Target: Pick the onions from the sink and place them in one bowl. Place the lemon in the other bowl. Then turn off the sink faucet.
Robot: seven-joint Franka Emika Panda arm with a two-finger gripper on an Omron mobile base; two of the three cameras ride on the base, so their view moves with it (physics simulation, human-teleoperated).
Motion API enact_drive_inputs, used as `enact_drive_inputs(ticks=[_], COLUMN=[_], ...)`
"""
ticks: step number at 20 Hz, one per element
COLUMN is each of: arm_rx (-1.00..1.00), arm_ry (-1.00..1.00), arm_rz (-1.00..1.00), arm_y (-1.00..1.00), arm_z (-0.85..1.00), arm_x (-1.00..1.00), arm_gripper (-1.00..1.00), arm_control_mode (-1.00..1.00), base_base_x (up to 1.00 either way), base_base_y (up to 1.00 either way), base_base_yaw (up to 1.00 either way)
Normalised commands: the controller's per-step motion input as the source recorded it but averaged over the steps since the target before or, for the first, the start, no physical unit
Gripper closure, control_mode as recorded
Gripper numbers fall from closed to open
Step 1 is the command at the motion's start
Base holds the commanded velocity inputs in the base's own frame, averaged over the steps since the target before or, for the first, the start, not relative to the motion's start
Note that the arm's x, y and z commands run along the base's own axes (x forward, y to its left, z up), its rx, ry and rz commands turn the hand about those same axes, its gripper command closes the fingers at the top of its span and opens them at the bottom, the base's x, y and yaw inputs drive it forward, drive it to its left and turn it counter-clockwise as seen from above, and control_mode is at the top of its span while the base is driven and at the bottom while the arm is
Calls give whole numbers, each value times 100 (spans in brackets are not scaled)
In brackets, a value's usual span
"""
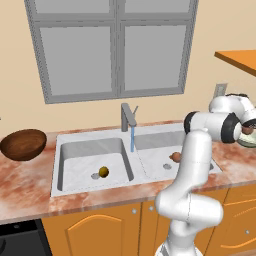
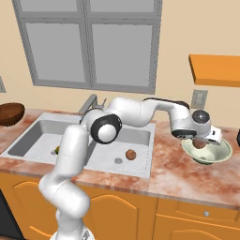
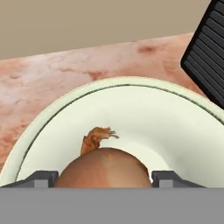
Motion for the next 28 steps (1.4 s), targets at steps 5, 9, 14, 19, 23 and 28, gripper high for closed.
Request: enact_drive_inputs(ticks=[5, 9, 14, 19, 23, 28], arm_rx=[0, 0, 0, -3, -8, -8], arm_ry=[3, 2, 0, 1, 4, 6], arm_rz=[0, 0, 0, 0, 0, 0], arm_y=[-7, -9, -1, 28, 66, 79], arm_z=[2, 2, 32, 31, 31, 53], arm_x=[46, -10, -48, -70, -48, -3], arm_gripper=[-100, -100, -100, -100, -100, -100], arm_control_mode=[-100, -100, -100, -100, -100, -100], base_base_x=[0, 0, 0, 0, 0, 0], base_base_y=[0, 0, 0, 0, 0, 0], base_base_yaw=[0, 0, 0, 0, 0, 0])
